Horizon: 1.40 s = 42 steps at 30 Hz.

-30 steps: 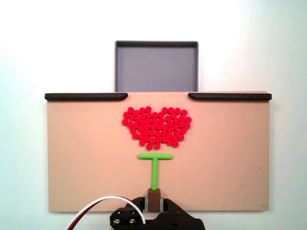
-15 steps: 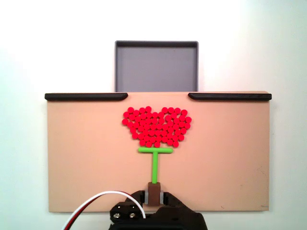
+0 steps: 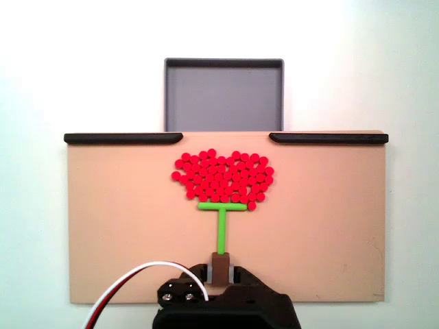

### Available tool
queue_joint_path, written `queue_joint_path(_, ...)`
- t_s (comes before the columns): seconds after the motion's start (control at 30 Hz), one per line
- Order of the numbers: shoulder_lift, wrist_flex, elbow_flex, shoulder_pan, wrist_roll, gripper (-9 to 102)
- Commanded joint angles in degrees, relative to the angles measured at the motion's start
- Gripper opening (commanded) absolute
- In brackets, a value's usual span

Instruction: Gather the bottom side granules

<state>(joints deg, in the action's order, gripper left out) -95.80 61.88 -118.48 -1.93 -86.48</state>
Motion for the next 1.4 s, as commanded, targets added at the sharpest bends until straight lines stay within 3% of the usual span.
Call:
queue_joint_path(0.0,1.6,-0.4,0.4,0.4,0.0,0)
queue_joint_path(1.1,-4.7,0.4,2.2,1.3,2.5,0)
queue_joint_path(1.37,-11.7,7.2,2.2,2.2,3.0,0)
